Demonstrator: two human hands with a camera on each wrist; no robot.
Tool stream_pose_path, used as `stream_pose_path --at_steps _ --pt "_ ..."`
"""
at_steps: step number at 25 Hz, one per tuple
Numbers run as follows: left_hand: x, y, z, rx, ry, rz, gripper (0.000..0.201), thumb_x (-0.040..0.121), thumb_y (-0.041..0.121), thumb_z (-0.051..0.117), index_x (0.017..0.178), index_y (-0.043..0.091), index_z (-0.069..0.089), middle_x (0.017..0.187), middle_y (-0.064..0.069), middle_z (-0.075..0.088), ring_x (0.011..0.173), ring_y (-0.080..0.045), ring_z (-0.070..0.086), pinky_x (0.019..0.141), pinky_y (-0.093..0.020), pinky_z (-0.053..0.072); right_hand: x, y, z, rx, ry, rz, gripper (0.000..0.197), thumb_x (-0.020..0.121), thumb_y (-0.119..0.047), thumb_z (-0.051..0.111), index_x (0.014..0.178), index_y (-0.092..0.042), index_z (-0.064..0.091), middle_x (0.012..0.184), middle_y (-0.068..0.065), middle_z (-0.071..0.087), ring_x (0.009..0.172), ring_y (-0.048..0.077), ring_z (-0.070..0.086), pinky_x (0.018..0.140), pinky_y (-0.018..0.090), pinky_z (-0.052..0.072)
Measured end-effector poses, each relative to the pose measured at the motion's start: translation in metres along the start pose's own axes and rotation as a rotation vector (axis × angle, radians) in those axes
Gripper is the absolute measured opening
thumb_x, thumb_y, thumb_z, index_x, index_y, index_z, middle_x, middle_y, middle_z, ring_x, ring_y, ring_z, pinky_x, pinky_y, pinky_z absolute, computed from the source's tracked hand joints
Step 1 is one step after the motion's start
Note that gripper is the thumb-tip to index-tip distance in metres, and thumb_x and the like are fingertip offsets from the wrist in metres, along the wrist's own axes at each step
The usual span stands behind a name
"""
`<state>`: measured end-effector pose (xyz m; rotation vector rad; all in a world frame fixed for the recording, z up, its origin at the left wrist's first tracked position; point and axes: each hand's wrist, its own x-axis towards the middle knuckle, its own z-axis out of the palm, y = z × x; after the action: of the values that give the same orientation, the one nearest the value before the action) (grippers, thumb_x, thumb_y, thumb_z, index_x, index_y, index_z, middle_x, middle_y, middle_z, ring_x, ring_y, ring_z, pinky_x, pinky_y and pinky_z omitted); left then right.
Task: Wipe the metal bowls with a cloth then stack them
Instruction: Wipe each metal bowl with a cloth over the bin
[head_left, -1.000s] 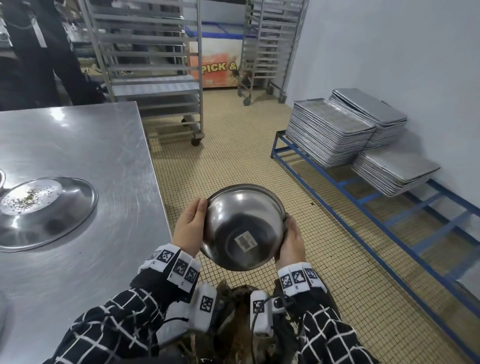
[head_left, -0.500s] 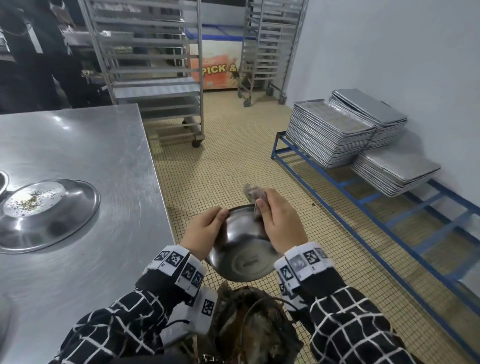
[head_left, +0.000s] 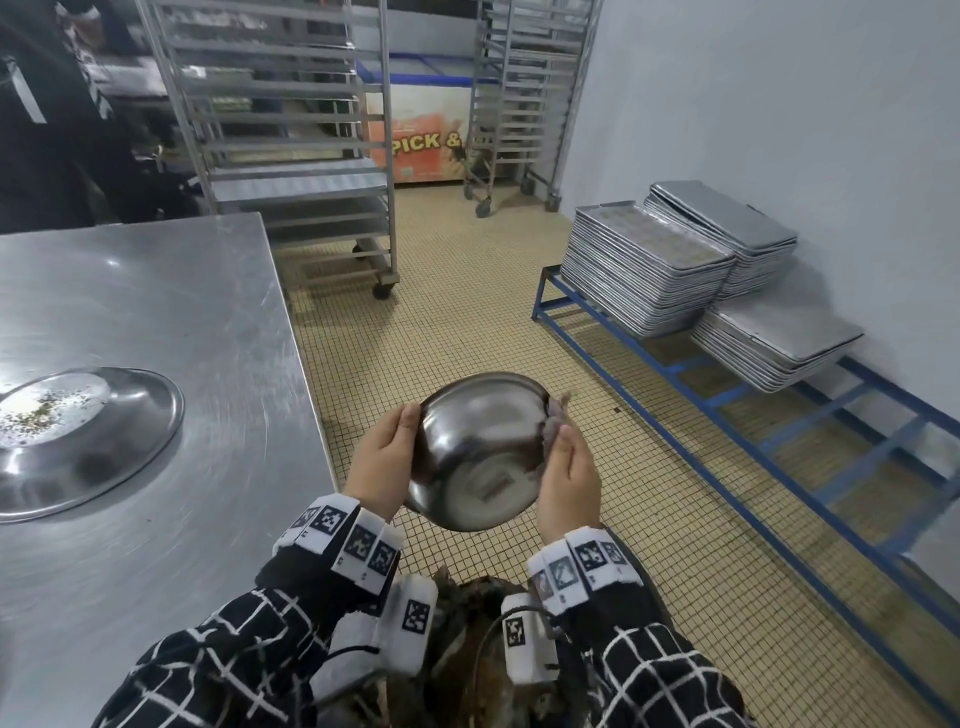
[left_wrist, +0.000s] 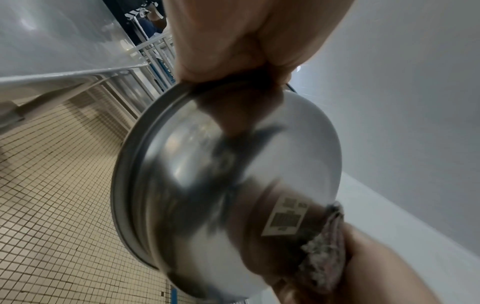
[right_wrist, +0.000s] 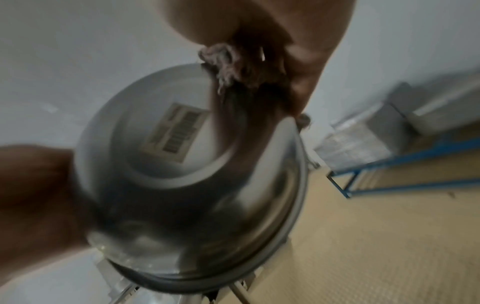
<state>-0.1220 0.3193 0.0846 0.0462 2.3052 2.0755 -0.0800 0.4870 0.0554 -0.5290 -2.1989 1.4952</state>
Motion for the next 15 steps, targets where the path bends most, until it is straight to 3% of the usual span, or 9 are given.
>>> stream_pose_path --at_steps 2,4,6,8,11,15 --pt "0.000 0.000 -0.002 -0.008 0.033 -0.001 0.031 0.100 0.034 0.039 0.084 0.023 0.063 0.085 -0.001 0.065 0.081 -0.014 0.059 0.078 -0.027 0.045 -0.005 0.004 -0.002 -0.014 -0.043 0.000 0.042 0.101 -0.037 0.028 0.139 -0.026 0.043 0.130 -0.006 0.053 0.122 0.015 0.051 0.091 0.025 0.046" --pt "0.001 -0.002 -0.002 0.025 0.024 0.011 0.033 0.100 0.034 0.039 0.088 0.016 0.064 0.086 -0.004 0.066 0.082 -0.017 0.060 0.080 -0.031 0.047 -0.013 0.001 0.003 -0.117 -0.047 -0.229 0.049 0.100 -0.039 0.030 0.147 -0.024 0.031 0.149 -0.005 0.035 0.135 0.013 0.037 0.104 0.032 0.041" --pt "0.001 -0.003 0.001 0.047 -0.013 0.025 0.033 0.100 0.034 0.040 0.090 0.012 0.063 0.087 -0.009 0.066 0.082 -0.022 0.060 0.083 -0.038 0.049 -0.017 -0.006 0.013 -0.261 -0.076 -0.455 0.054 0.099 -0.040 0.028 0.150 -0.022 0.022 0.158 -0.004 0.015 0.145 0.015 0.014 0.113 0.036 0.027" --pt "-0.001 -0.003 0.006 0.046 -0.047 0.030 0.029 0.099 0.032 0.042 0.091 0.013 0.063 0.089 -0.010 0.067 0.087 -0.028 0.062 0.085 -0.041 0.050 -0.018 -0.013 0.022 -0.452 -0.055 -0.575 0.053 0.099 -0.040 0.027 0.148 -0.021 0.026 0.158 -0.001 0.016 0.147 0.018 0.005 0.117 0.041 0.014" --pt "-0.002 -0.002 0.008 -0.006 -0.081 0.010 0.026 0.098 0.032 0.044 0.091 0.018 0.065 0.091 -0.005 0.068 0.092 -0.026 0.063 0.085 -0.036 0.051 -0.005 -0.023 0.023 -0.464 0.040 -0.507 0.054 0.098 -0.045 0.021 0.145 -0.021 0.033 0.155 -0.003 0.024 0.146 0.017 0.010 0.118 0.041 0.011" --pt "-0.002 -0.002 0.002 -0.078 -0.063 -0.031 0.031 0.099 0.035 0.040 0.090 0.020 0.065 0.091 -0.004 0.068 0.090 -0.021 0.062 0.086 -0.034 0.048 0.007 -0.019 0.008 -0.007 0.088 -0.144 0.043 0.100 -0.042 0.027 0.138 -0.028 0.041 0.140 -0.002 0.045 0.129 0.018 0.042 0.104 0.041 0.041"
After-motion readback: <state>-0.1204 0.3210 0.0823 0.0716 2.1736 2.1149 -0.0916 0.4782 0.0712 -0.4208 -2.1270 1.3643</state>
